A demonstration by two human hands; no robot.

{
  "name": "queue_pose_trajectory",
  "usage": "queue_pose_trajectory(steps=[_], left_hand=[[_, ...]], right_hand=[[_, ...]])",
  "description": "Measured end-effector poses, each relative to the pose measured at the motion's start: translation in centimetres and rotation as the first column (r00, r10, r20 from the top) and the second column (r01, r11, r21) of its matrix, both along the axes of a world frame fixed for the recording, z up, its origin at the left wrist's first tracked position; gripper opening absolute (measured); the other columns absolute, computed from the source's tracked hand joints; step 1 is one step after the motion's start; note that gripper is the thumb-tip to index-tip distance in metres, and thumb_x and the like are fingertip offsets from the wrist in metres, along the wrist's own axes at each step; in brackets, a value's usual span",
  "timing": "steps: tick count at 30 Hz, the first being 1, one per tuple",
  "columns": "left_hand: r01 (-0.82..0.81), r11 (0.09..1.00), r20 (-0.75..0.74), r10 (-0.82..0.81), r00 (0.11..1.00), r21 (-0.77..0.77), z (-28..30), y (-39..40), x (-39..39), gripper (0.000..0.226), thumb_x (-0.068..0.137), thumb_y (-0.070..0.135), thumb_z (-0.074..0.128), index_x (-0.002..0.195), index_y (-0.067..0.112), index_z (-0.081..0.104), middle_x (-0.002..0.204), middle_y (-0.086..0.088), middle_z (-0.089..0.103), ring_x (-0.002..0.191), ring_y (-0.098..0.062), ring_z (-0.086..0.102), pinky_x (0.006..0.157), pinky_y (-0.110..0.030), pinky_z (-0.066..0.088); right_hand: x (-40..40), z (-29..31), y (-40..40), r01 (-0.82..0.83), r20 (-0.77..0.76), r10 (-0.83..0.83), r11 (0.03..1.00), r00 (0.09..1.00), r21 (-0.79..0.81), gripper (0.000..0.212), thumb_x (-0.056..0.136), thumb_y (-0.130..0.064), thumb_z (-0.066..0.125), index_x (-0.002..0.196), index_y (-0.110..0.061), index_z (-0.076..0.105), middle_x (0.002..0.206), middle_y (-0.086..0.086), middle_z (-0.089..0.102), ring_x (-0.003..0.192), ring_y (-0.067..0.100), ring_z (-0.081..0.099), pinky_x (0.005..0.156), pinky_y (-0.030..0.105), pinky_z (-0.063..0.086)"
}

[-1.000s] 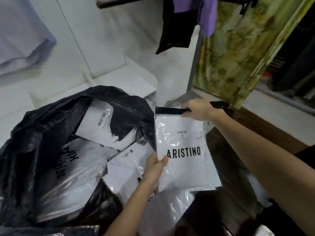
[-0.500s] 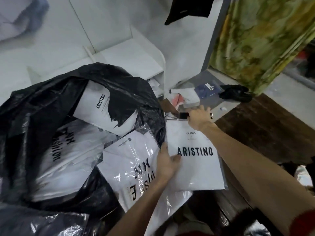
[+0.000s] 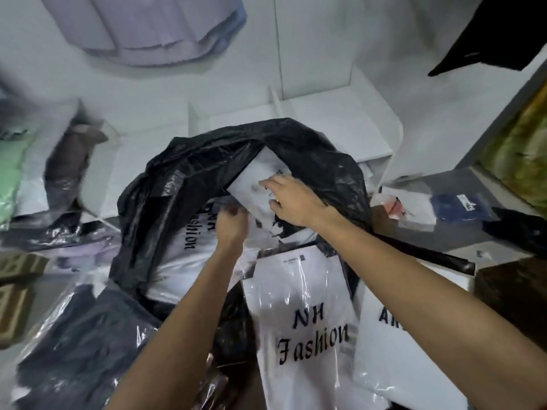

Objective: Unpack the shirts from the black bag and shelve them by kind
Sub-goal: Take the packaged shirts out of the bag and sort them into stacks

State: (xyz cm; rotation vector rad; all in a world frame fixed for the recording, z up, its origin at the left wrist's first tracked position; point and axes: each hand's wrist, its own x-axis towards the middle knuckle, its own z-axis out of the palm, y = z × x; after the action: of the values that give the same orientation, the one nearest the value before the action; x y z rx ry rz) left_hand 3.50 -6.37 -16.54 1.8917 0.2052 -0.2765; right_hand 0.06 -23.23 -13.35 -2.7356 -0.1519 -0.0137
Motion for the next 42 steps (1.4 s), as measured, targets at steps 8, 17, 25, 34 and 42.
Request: queue_pose_trajectory(steps=[8,17,25,34,42], left_hand=[[-0.116,0.905,-0.357,-0.043,0.933,-0.409,-1.4,0.0,5.6,0.029,0.106,0.002,0.045,0.132,-0.007,0.054,0.115,-0.011,0.063,0.121,-0.025,0.058,0.113,-0.034,0.044],[-0.136,0.896,-0.156,0.076,0.985,-0.422,-1.5,0.2,2.7,0.014,0.095,0.013,0.072,0.096,0.012,0.058,0.079,-0.004,0.050,0.059,-0.011,0.051,0.062,-0.023,0.052],[0.129,0.957,0.137,-0.095,0.986,-0.261,2.9,4.1,-4.3,0.015,0.096,0.009,0.069,0.097,0.023,0.063,0.078,0.009,0.065,0.075,-0.001,0.063,0.071,-0.014,0.051],[0.339,0.847,0.428,-0.150,0.891,-0.410,10.9,8.5,-4.9,0.023,0.102,0.001,0.057,0.124,0.008,0.055,0.117,-0.008,0.072,0.107,-0.024,0.068,0.090,-0.044,0.057],[0.420,0.810,0.449,-0.223,0.865,-0.408,17.7,9.4,-4.2,0.034,0.089,0.024,0.077,0.120,0.018,0.064,0.117,-0.004,0.076,0.103,-0.020,0.073,0.082,-0.033,0.058]], right_hand=[[3.7,-0.3,1.8,0.043,-0.060,-0.053,0.987,0.997,-0.156,0.065,0.098,-0.026,0.059,0.157,-0.026,0.034,0.161,0.004,0.031,0.146,0.031,0.031,0.118,0.044,0.026],[4.0,2.2,2.0,0.038,-0.056,-0.046,0.990,0.997,-0.133,0.074,0.092,-0.014,0.061,0.158,-0.023,0.030,0.155,0.010,0.034,0.139,0.036,0.037,0.118,0.044,0.032],[3.8,8.9,1.0,-0.225,0.048,0.252,0.924,0.967,-0.310,0.084,0.077,-0.036,0.084,0.151,-0.028,0.044,0.133,0.003,0.054,0.119,0.028,0.049,0.105,0.043,0.040],[2.5,20.1,1.2,-0.383,-0.109,0.375,0.922,0.921,-0.066,0.044,0.069,-0.049,0.091,0.093,-0.029,0.059,0.086,-0.019,0.063,0.080,0.002,0.054,0.071,0.033,0.042],[0.0,28.8,0.6,-0.299,0.028,0.297,0.949,0.954,0.097,0.026,0.087,-0.028,0.082,0.083,-0.009,0.065,0.061,-0.016,0.050,0.058,0.002,0.046,0.056,0.016,0.035]])
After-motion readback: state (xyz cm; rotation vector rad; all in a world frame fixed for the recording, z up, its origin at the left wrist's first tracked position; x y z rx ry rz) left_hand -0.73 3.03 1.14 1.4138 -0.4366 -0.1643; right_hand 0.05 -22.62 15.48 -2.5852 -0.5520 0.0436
